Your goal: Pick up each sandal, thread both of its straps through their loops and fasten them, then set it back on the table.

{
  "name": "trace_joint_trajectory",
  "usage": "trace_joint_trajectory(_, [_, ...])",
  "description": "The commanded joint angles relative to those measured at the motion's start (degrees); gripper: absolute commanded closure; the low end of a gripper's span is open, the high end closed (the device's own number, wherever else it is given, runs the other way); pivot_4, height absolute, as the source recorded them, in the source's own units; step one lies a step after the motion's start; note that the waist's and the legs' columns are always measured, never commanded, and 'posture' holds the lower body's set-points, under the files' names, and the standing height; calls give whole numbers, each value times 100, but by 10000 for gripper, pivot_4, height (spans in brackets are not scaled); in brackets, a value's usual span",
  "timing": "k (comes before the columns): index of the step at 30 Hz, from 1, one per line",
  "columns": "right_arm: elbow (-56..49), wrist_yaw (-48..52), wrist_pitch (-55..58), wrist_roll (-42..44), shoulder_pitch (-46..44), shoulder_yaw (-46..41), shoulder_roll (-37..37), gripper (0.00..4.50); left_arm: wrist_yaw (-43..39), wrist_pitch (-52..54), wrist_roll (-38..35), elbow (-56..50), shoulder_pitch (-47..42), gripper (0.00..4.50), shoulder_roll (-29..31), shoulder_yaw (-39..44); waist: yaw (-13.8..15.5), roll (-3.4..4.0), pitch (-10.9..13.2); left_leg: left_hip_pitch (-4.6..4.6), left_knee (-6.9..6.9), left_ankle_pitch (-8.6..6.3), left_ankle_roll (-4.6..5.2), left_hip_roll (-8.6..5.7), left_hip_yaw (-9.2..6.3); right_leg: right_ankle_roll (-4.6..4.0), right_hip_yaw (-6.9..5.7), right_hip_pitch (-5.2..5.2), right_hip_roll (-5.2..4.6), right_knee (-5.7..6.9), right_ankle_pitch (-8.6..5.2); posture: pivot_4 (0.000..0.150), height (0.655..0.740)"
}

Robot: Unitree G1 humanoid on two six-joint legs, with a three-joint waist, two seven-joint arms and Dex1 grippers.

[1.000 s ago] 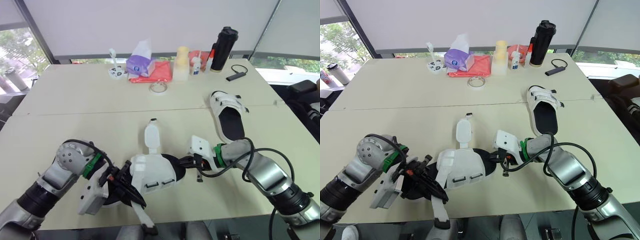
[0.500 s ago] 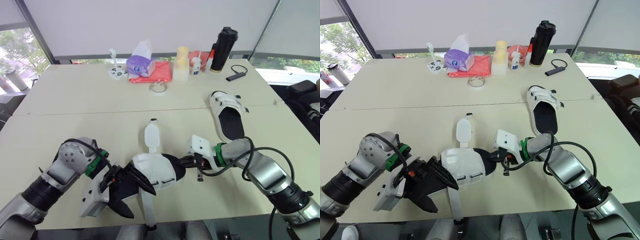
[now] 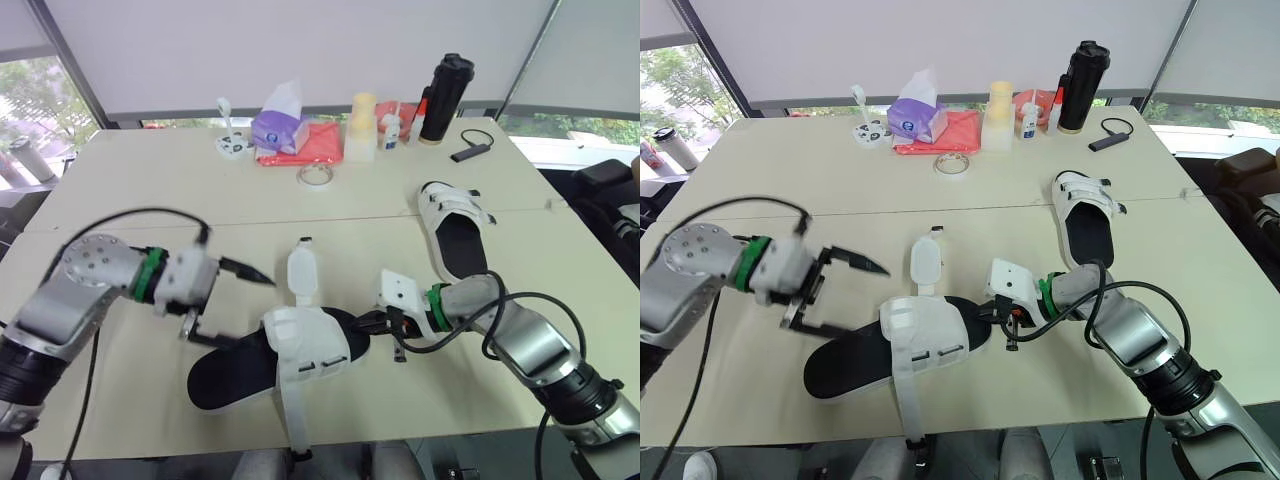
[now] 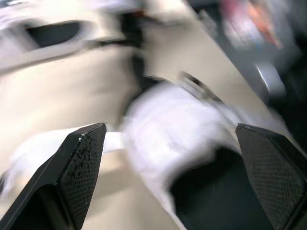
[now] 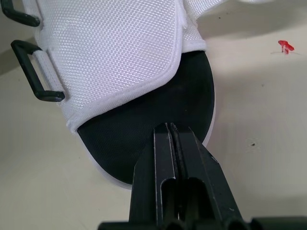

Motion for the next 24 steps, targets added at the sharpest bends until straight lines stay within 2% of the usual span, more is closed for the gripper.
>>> trace_joint_trajectory(1, [-61,136,-165,-81,-111,47,-3,45000,932,1283,-991,-60,-173,697,-394,734,-1,0,0,0,0,0,0,-1,1,0,0,0,0,0,0,1500,7400])
trace_joint_trajectory(4, [-57,415,-472,-189,-139,155,-125,45000,2264,1884,-1446,511,-450,697,-1200,1378,11,-1,0,1,3,0,0,-1,-2,0,-1,1,0,2,1,1500,7400])
trace_joint_trajectory(8, [20,824,-769,-144,-215,210,-137,45000,3936,1554,-785,1484,-1136,697,-2211,1908,13,-7,0,7,10,2,-2,-5,-4,0,-6,14,0,3,2,1500,7400])
trace_joint_trajectory(11, [157,1110,-927,-121,-343,243,-81,45000,4658,936,-10,2038,-1484,697,-2603,2067,3,-9,0,7,13,5,-7,-8,-3,0,-6,15,-1,1,4,1500,7400])
trace_joint_trajectory(14, [411,1223,-1097,-194,-578,307,112,45000,4783,671,293,2205,-1539,697,-2807,2160,-23,-9,0,7,10,6,-9,-8,1,-2,-5,12,-1,2,5,1500,7400])
trace_joint_trajectory(20, [696,1234,-1146,-89,-691,279,561,45000,4277,1007,242,1654,-1167,697,-2897,2110,-5,-10,0,6,7,7,-12,-8,0,-3,-5,11,-3,1,6,1500,7400])
trace_joint_trajectory(24, [651,1276,-1035,-19,-601,264,689,45000,4344,1177,260,1527,-1097,697,-2962,2221,-2,-10,0,6,7,8,-15,-7,-4,-5,-6,10,0,4,7,1500,7400])
